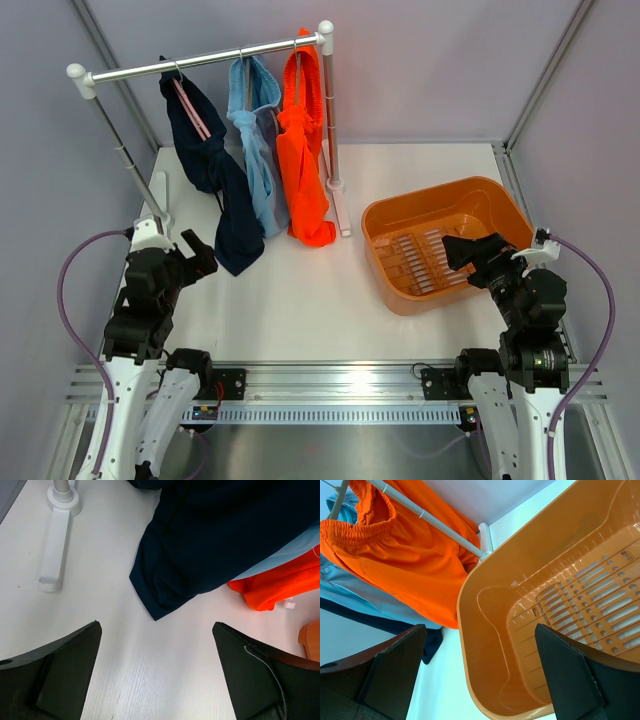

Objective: Remove the shorts from the hanger

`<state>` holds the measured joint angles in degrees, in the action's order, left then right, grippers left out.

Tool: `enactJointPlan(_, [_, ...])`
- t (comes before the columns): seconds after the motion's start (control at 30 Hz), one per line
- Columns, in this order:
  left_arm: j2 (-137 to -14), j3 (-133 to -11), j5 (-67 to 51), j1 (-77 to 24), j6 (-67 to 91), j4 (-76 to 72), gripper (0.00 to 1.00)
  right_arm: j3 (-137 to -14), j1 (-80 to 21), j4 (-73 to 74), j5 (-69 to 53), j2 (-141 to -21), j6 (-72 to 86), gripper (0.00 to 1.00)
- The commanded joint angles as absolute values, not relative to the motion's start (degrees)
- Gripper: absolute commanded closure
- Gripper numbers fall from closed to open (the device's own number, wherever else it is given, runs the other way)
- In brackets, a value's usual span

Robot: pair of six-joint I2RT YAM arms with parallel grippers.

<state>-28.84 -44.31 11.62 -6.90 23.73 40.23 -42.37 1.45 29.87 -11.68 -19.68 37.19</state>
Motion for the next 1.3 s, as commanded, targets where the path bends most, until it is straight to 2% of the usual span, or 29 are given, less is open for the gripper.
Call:
enactJointPlan(0.0, [-28.3,-45.0,12.13,-7.03,22.85,38.58,0.01,-42.36,1.49,29.44,-12.39,-19.51,37.53,0.01])
enactJointPlan(0.3, [-28.74,-47.19,13.1,-7.03,23.47,38.14,0.01,-42.36,1.49,29.36,-13.09,-19.69,37.79,0.0])
enactJointPlan(0.43, [-33.12,-57.63,12.75,-7.03,24.34,38.41,0.01,-41.93,1.49,28.57,-14.32,-20.3,37.88,0.01])
enactJointPlan(0.6, [-46.54,-76.33,13.62,-7.03,26.01,39.55,0.01,-41.75,1.49,28.48,-14.77,-21.44,37.18,0.01])
enactJointPlan(0.7, [-53.4,-83.46,14.49,-7.03,27.33,37.89,0.01,-41.92,1.49,27.95,-15.12,-21.71,37.18,0.0])
enactJointPlan(1.17, [-85.66,-106.34,24.24,-7.12,29.09,25.93,0.03,-45.61,1.49,28.48,-17.23,-26.63,35.42,0.0])
enactJointPlan(1.27, [-88.76,-108.45,26.19,-7.47,27.52,23.13,0.04,-45.79,1.49,28.39,-17.49,-26.81,35.07,0.01])
